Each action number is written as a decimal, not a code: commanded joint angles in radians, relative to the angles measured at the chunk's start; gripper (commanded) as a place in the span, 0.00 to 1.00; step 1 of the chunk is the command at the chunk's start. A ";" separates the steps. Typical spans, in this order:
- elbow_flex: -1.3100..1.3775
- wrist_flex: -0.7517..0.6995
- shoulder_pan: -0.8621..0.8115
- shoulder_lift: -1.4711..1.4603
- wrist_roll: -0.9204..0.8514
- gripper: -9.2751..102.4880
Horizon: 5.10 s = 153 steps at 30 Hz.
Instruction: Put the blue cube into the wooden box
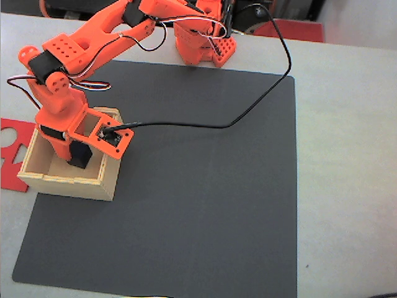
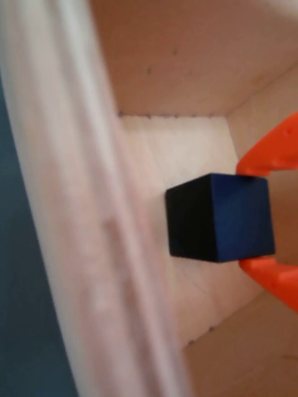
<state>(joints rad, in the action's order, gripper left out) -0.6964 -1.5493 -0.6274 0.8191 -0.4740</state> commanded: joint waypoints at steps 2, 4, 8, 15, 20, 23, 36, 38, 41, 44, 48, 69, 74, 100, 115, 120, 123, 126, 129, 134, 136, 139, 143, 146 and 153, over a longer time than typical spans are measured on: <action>0.011 0.005 0.015 -0.005 0.003 0.18; 0.011 0.002 0.018 -0.006 -0.002 0.22; 0.012 -0.012 0.025 0.020 -0.002 0.22; 0.149 -0.130 0.074 0.132 0.006 0.09; 0.354 -0.229 0.118 0.143 0.015 0.08; 0.368 -0.244 0.135 0.158 0.020 0.08; 0.368 -0.233 0.095 -0.012 0.031 0.08; 0.370 -0.225 0.094 -0.051 0.035 0.08; 0.370 -0.215 0.094 -0.098 0.040 0.09; 0.370 -0.201 0.094 -0.133 0.040 0.23; 0.371 -0.198 0.097 -0.164 0.037 0.30; 0.430 -0.255 0.103 -0.094 0.025 0.20; 0.428 -0.255 0.106 -0.043 0.025 0.08; -0.202 -0.232 0.430 1.270 0.054 0.08; -1.207 0.005 0.689 1.940 0.066 0.08; -1.335 -0.044 0.693 2.200 0.044 0.08; -1.450 -0.049 0.692 2.385 0.025 0.08; -1.532 -0.063 0.647 2.477 -0.003 0.08; -1.618 -0.054 0.615 2.493 -0.020 0.08; -1.833 0.040 0.612 2.520 0.003 0.08; -1.937 0.078 0.603 2.520 0.052 0.08; -2.014 0.126 0.569 2.520 0.147 0.08; -2.146 0.189 0.565 2.520 0.149 0.08; -2.283 0.268 0.529 2.519 0.173 0.08; -2.303 0.275 0.512 2.519 0.179 0.08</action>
<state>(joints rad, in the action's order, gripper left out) -3.0005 -1.2855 -0.1212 3.3241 -0.2945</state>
